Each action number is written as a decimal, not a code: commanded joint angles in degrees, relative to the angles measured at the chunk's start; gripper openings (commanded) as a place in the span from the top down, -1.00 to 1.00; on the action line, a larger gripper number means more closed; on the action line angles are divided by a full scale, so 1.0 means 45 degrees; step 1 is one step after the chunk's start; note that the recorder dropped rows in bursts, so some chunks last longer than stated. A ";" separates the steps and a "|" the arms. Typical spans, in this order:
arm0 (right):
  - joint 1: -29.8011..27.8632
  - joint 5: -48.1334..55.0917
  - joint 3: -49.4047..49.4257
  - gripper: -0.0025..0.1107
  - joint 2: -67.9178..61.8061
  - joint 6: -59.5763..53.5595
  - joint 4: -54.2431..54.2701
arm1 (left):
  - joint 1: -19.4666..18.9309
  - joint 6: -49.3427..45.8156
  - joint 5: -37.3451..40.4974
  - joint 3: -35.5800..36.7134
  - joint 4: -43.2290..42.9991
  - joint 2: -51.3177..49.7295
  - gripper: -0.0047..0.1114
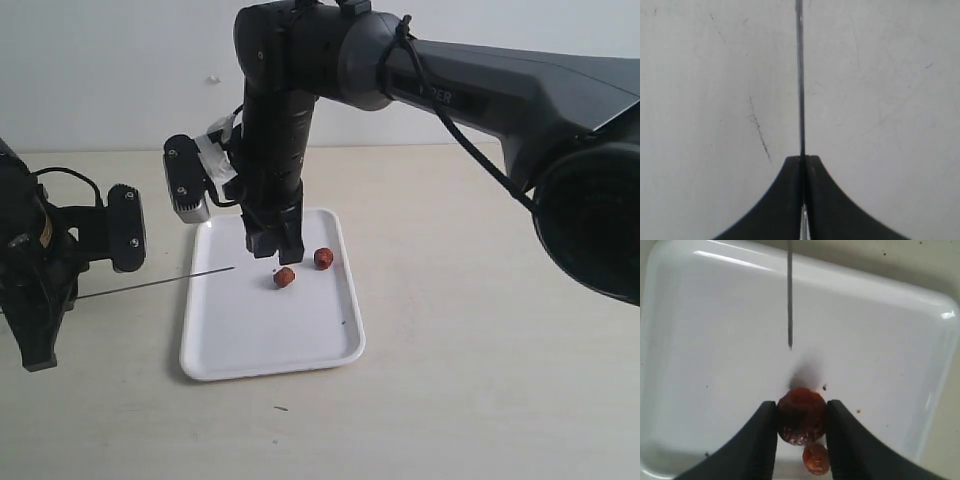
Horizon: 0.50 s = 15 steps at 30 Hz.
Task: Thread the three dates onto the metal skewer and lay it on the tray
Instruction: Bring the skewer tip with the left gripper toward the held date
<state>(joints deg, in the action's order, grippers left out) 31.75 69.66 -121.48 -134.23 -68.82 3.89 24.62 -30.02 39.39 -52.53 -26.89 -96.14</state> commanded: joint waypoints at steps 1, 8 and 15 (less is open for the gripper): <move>-0.0016 0.0066 -0.0007 0.38 -0.0112 -0.0012 -0.0073 | -0.0028 0.0007 -0.0117 0.0041 0.0055 0.0124 0.92; -0.0016 0.0066 -0.0007 0.38 -0.0165 -0.0012 -0.0391 | -0.0028 0.0071 -0.0042 -0.0212 0.0704 0.0107 0.92; -0.0016 0.0066 -0.0007 0.38 -0.0165 -0.0035 -0.0473 | -0.0028 -0.0255 0.0022 -0.0368 0.1243 0.0107 0.92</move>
<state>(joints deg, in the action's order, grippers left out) 31.75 69.90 -121.48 -135.12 -68.82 2.04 24.62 -30.02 39.39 -53.86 -22.97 -96.14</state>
